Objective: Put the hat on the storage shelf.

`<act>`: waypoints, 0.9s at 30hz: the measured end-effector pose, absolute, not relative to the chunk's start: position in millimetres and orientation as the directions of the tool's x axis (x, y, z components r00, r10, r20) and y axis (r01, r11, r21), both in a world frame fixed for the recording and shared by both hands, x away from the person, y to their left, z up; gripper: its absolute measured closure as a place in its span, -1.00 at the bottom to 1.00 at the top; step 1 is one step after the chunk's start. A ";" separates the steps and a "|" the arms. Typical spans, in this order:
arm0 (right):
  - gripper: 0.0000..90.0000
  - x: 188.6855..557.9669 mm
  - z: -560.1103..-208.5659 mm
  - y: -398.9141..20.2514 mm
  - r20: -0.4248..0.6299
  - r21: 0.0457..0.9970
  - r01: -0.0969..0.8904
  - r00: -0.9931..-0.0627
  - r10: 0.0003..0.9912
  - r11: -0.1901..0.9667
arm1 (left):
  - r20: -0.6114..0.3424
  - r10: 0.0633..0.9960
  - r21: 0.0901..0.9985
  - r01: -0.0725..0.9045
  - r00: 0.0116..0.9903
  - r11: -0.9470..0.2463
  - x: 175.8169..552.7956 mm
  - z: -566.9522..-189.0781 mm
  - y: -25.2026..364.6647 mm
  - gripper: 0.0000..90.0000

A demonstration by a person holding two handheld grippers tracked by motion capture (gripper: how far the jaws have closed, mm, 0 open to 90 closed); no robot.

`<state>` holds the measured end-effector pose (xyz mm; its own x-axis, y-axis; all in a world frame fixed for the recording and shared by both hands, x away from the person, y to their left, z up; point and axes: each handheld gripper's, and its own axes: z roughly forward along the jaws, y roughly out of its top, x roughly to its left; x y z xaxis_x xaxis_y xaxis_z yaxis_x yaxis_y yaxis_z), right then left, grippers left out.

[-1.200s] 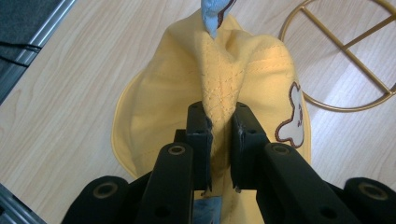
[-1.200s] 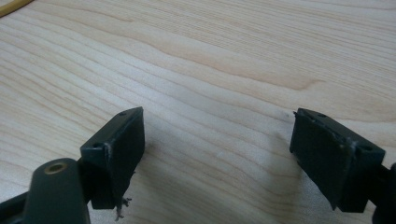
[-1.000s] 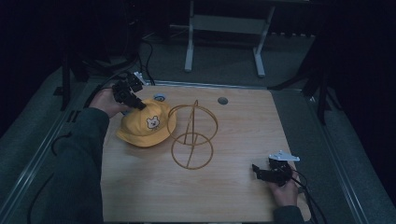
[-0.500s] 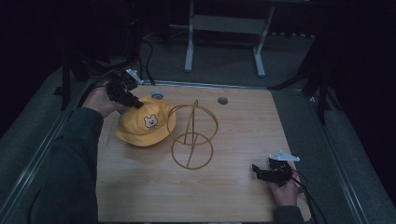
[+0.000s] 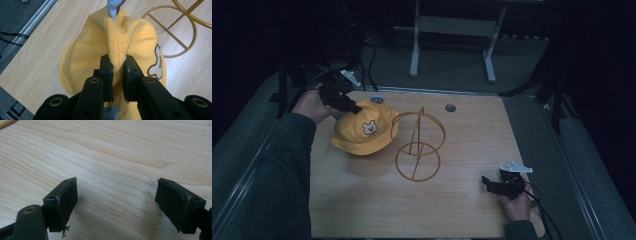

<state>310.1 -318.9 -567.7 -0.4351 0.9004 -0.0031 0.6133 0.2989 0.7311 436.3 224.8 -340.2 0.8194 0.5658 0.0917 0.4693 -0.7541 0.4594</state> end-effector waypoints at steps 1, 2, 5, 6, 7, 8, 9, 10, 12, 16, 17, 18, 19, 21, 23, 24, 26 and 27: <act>-0.60 310.1 -567.7 -318.9 -0.003 0.731 0.613 -0.435 0.900 0.299 | 0.090 0.568 0.462 0.470 0.818 -0.752 435.5 -338.9 225.5 0.77; -0.60 310.1 -567.7 -318.9 -0.003 0.731 0.613 -0.435 0.900 0.299 | 0.090 0.566 0.464 0.468 0.820 -0.752 434.9 -337.4 226.5 0.77; -0.60 310.1 -567.7 -318.9 -0.003 0.731 0.613 -0.435 0.900 0.299 | 0.080 0.567 0.483 0.466 0.820 -0.741 432.7 -333.1 229.3 0.77; -0.60 310.1 -567.7 -318.9 -0.003 0.731 0.613 -0.435 0.900 0.299 | 0.077 0.567 0.488 0.465 0.820 -0.739 432.2 -331.9 230.1 0.77; -0.60 310.2 -567.8 -319.0 -0.004 0.732 0.612 -0.436 0.900 0.300 | 0.074 0.568 0.494 0.465 0.820 -0.735 431.5 -330.8 230.7 0.77; -0.60 310.1 -567.8 -318.9 -0.003 0.731 0.613 -0.435 0.900 0.299 | 0.075 0.566 0.496 0.462 0.821 -0.735 431.1 -329.8 231.3 0.77; -0.60 310.1 -567.8 -318.9 -0.004 0.732 0.613 -0.435 0.900 0.299 | 0.078 0.566 0.494 0.461 0.821 -0.737 430.9 -328.8 231.7 0.77; -0.60 310.2 -567.8 -318.9 -0.004 0.732 0.612 -0.435 0.900 0.299 | 0.078 0.566 0.494 0.462 0.820 -0.737 430.5 -328.0 232.0 0.77; -0.60 310.2 -567.8 -319.0 -0.004 0.732 0.613 -0.436 0.900 0.299 | 0.080 0.566 0.491 0.461 0.821 -0.739 429.8 -326.3 232.8 0.77; -0.60 310.1 -567.8 -318.9 -0.003 0.731 0.613 -0.435 0.900 0.299 | 0.082 0.567 0.498 0.459 0.820 -0.735 428.0 -322.5 235.6 0.77; -0.60 310.1 -567.7 -318.9 -0.003 0.731 0.613 -0.435 0.900 0.299 | 0.080 0.569 0.501 0.460 0.818 -0.733 427.5 -321.8 236.2 0.77; -0.60 310.1 -567.7 -318.9 -0.003 0.731 0.613 -0.435 0.900 0.299 | 0.083 0.568 0.501 0.459 0.819 -0.734 427.2 -320.9 237.1 0.77; -0.60 310.1 -567.7 -318.9 -0.003 0.731 0.613 -0.435 0.900 0.298 | 0.081 0.568 0.502 0.459 0.819 -0.733 426.8 -320.2 237.8 0.77; -0.60 310.1 -567.8 -318.9 -0.003 0.731 0.613 -0.435 0.900 0.299 | 0.081 0.568 0.501 0.459 0.819 -0.734 426.1 -318.8 239.2 0.77; -0.60 310.1 -567.7 -318.9 -0.003 0.731 0.613 -0.435 0.900 0.299 | 0.080 0.569 0.504 0.459 0.819 -0.732 425.4 -317.6 240.4 0.77; -0.60 310.1 -567.7 -318.9 -0.003 0.731 0.613 -0.435 0.900 0.299 | 0.079 0.571 0.506 0.460 0.817 -0.729 424.9 -317.2 241.0 0.77; -0.60 310.1 -567.7 -318.9 -0.003 0.731 0.613 -0.435 0.900 0.298 | 0.081 0.570 0.506 0.459 0.817 -0.730 424.2 -316.0 242.3 0.77; -0.60 310.1 -567.7 -318.9 -0.003 0.731 0.613 -0.435 0.900 0.299 | 0.081 0.572 0.509 0.460 0.816 -0.728 423.8 -315.7 242.8 0.77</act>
<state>310.1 -318.9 -567.7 -0.4351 0.9004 -0.0030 0.6130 0.2987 0.7314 423.8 242.8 -315.7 0.8160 0.5723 0.0809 0.4600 -0.7278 0.5087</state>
